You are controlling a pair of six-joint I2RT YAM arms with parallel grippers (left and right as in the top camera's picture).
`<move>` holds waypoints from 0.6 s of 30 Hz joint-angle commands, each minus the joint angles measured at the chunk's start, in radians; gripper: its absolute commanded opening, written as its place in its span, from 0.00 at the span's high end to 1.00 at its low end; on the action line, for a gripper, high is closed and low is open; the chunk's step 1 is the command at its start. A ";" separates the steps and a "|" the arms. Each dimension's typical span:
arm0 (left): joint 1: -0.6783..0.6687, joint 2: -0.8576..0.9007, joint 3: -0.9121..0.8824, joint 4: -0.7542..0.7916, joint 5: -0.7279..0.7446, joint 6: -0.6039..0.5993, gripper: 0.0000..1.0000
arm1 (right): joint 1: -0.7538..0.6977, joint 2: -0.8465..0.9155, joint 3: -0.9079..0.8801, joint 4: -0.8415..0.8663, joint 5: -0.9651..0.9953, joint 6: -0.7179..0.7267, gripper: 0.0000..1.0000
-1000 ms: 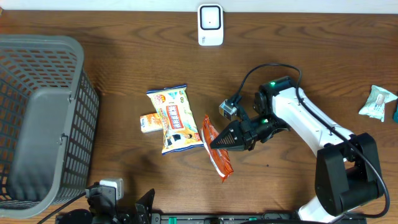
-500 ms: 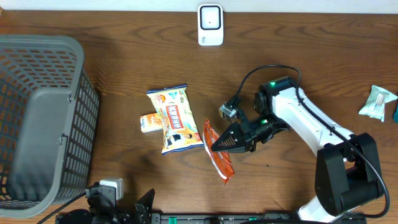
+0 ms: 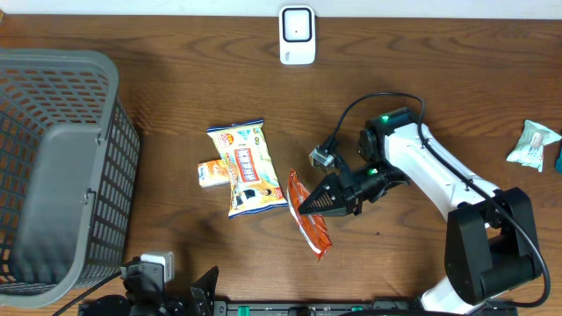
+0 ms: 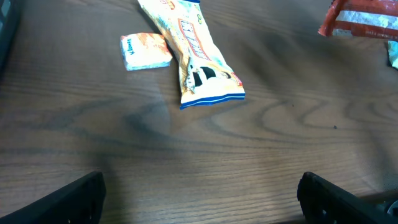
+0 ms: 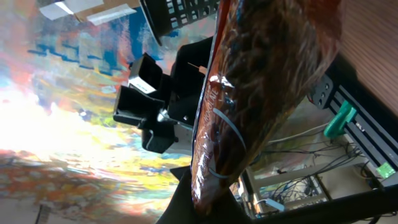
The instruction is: Scan the item barcode
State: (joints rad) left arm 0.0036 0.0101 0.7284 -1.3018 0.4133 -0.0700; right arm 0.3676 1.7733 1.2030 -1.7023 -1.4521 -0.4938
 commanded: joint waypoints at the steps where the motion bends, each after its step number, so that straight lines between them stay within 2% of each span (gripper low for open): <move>1: -0.004 -0.007 0.005 0.000 0.001 0.017 0.02 | -0.004 -0.022 -0.001 0.000 -0.051 0.055 0.99; 6: -0.004 -0.007 0.005 0.000 0.001 0.017 0.02 | -0.006 -0.022 -0.001 0.000 -0.059 0.070 0.99; 10: -0.004 -0.007 0.005 0.000 0.001 0.017 0.02 | -0.010 -0.022 -0.001 0.000 -0.110 0.005 0.99; 18: -0.004 -0.007 0.005 0.000 0.001 0.017 0.02 | -0.022 -0.022 0.000 0.002 -0.109 0.005 0.99</move>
State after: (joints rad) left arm 0.0036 0.0101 0.7284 -1.3018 0.4129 -0.0700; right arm 0.3531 1.7733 1.2030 -1.7020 -1.5208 -0.4648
